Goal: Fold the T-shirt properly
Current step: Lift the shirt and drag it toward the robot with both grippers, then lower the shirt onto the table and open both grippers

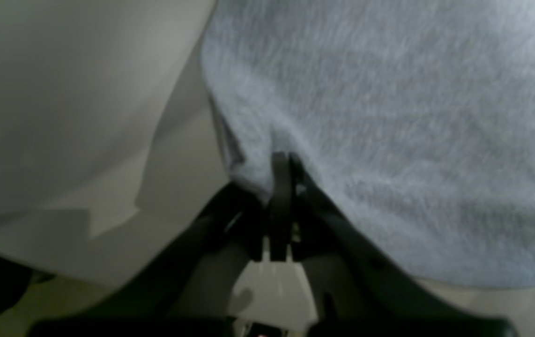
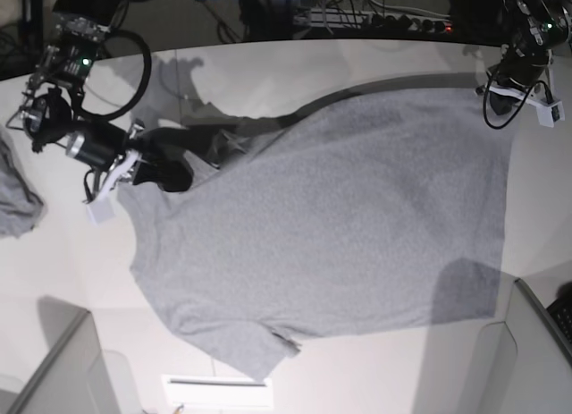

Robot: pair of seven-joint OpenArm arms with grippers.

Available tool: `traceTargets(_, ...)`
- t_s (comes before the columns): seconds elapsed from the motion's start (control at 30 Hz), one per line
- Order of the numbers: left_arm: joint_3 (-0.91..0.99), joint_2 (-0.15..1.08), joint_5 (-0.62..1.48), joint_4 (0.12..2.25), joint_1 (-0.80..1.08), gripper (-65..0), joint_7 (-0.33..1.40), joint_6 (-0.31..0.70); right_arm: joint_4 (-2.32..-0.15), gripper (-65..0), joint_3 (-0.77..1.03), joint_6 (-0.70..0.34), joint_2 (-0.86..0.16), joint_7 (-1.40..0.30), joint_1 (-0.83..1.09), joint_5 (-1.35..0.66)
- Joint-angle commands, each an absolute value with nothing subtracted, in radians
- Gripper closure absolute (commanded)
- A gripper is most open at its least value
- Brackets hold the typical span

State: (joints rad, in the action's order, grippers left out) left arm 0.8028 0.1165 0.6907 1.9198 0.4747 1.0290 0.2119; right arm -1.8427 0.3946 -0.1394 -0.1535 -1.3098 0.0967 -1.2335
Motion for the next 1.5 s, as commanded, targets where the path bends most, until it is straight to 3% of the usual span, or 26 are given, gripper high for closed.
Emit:
traceTargets(0.0,0.811,0.124,0.705,1.937,0.453,0.0,1.055,0.216,-1.836,0.0,0.395,-0.14,-0.163,-1.314,0.067,-1.26)
traceTargets(0.17,0.819,0.102,0.705,1.936,0.351,0.0,1.193,0.216,-1.748,0.0,0.395,-0.139,-0.163,-1.33,-0.002,-1.259)
traceTargets(0.67,0.909,0.087,0.704,1.925,0.223,0.0,1.199,0.217,-1.498,0.0,0.111,-0.137,-0.16,-1.256,-0.213,-1.087)
traceTargets(0.9,0.917,0.088,0.697,1.805,0.157,0.0,1.198,0.214,-1.419,0.0,-0.028,-0.137,-0.16,-1.182,-0.277,-1.024)
traceTargets(1.13,0.92,0.093,0.697,1.684,0.113,0.0,1.19,0.136,-1.4,0.0,-0.074,-0.137,-0.16,-1.155,-0.306,-1.02)
traceTargets(1.47,0.964,0.093,0.697,1.666,0.048,0.0,1.191,0.131,-1.303,0.0,-0.14,-0.137,-0.163,-1.109,-0.372,-1.021)
